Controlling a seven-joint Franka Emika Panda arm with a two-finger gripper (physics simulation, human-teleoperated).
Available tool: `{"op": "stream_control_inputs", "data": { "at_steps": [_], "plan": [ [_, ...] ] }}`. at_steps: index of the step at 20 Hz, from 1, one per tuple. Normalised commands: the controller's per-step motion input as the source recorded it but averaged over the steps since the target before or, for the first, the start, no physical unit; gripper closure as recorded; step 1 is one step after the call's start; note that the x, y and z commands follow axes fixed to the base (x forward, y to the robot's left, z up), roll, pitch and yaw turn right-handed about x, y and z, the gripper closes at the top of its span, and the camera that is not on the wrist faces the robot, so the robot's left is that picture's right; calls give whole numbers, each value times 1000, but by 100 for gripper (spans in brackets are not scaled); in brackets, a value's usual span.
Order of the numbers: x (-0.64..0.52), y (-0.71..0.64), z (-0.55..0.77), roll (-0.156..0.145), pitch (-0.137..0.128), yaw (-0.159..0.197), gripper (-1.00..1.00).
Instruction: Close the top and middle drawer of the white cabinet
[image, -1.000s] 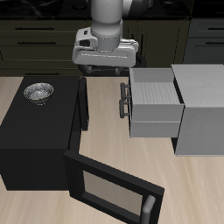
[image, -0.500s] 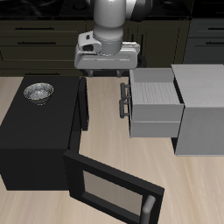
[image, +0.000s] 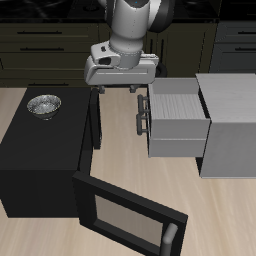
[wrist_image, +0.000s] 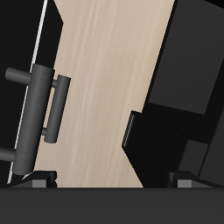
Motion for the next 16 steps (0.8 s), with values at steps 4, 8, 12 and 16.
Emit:
{"op": "stream_control_inputs", "data": {
  "at_steps": [4,8,12,16],
  "plan": [
    [-40,-1,-35,-20,-17,123,-100],
    [-25,124,-98,-17,-11,168,-100],
    [-22,42,-37,-18,-18,143,-100],
    [18,-43,-31,-18,-18,137,-100]
  ]
}}
